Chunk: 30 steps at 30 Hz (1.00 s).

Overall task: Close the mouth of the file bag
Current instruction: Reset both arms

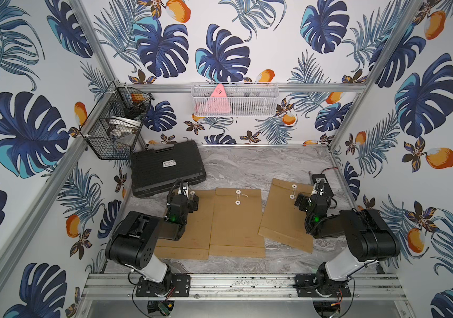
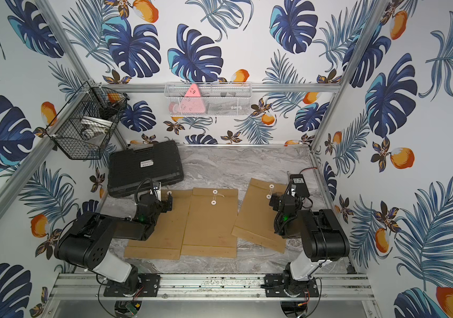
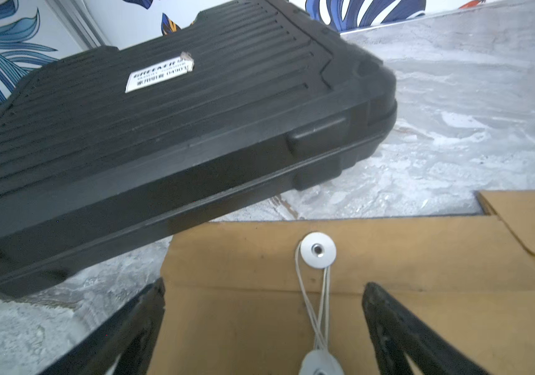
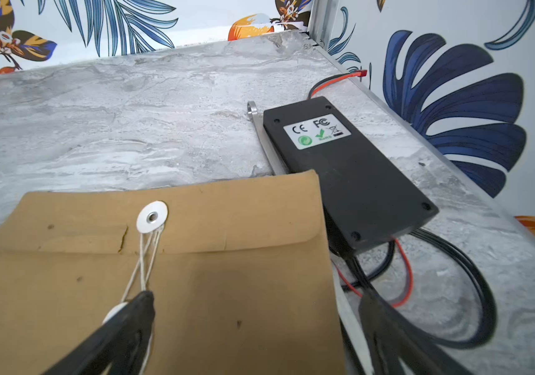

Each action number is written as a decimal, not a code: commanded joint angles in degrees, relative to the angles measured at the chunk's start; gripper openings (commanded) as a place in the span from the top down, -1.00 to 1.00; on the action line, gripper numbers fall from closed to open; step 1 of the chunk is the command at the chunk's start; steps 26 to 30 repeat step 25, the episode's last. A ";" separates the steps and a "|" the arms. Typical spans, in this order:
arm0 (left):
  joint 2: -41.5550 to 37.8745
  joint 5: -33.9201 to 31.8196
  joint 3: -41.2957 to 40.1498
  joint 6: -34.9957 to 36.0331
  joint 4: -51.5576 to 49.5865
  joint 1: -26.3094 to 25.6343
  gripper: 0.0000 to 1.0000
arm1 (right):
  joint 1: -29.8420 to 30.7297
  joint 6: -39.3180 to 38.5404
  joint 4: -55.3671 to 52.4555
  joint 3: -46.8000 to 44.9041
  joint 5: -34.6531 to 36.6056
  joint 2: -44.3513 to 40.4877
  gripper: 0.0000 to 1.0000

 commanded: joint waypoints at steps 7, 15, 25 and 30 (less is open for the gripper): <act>2.46 3.47 0.28 -3.59 9.10 4.65 -0.98 | -2.90 2.07 1.39 2.39 -3.43 -0.80 -0.99; 2.55 0.67 1.36 -2.00 7.08 2.30 -0.98 | -2.81 1.88 2.53 2.18 -3.38 -0.29 -0.99; 2.78 -1.22 0.50 -0.62 9.21 0.16 -0.98 | -2.72 1.82 2.78 2.16 -3.34 -0.24 -0.99; 2.78 -1.22 0.50 -0.62 9.21 0.16 -0.98 | -2.72 1.82 2.78 2.16 -3.34 -0.24 -0.99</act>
